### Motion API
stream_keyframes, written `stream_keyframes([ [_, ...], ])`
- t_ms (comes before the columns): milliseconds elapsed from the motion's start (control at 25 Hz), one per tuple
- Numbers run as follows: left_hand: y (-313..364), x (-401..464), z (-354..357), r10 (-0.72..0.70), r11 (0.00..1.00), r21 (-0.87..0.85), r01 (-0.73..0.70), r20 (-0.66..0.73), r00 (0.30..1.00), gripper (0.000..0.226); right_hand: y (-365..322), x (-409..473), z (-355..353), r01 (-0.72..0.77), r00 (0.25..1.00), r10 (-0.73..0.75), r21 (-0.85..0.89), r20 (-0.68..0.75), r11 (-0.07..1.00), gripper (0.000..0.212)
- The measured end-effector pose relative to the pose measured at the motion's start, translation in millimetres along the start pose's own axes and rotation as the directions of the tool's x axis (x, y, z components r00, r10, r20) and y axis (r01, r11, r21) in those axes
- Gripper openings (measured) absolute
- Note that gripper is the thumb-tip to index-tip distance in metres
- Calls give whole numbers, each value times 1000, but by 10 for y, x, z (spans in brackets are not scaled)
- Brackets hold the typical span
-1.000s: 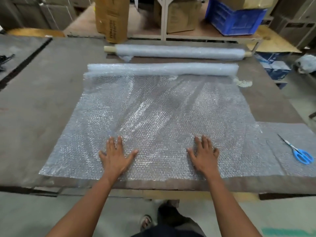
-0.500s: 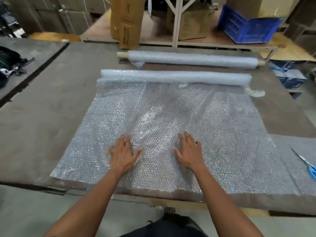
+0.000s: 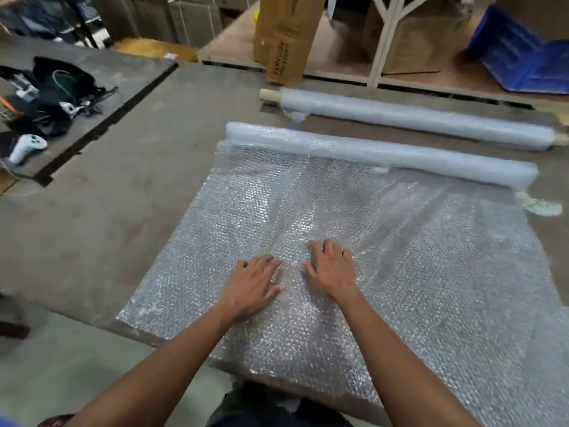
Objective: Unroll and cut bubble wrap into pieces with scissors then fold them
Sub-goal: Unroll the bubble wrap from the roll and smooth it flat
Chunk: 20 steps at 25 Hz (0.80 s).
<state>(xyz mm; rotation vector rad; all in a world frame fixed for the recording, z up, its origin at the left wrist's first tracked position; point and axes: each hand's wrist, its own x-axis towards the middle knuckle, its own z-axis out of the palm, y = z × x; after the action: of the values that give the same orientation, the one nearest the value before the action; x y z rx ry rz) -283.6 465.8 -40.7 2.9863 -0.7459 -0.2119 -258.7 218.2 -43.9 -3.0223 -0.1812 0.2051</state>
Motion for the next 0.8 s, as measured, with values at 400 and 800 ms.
stream_keyframes([
  [400, -990, 1181, -371, -60, 969, -245, 28, -124, 990, 61, -644, 1030, 10, -85, 996, 87, 146, -10, 986, 80],
  [800, -1950, 1969, -224, -148, 966, -229, 123, -95, 984, 67, -956, 2414, -128, -198, 977, 206, 131, -55, 971, 82],
])
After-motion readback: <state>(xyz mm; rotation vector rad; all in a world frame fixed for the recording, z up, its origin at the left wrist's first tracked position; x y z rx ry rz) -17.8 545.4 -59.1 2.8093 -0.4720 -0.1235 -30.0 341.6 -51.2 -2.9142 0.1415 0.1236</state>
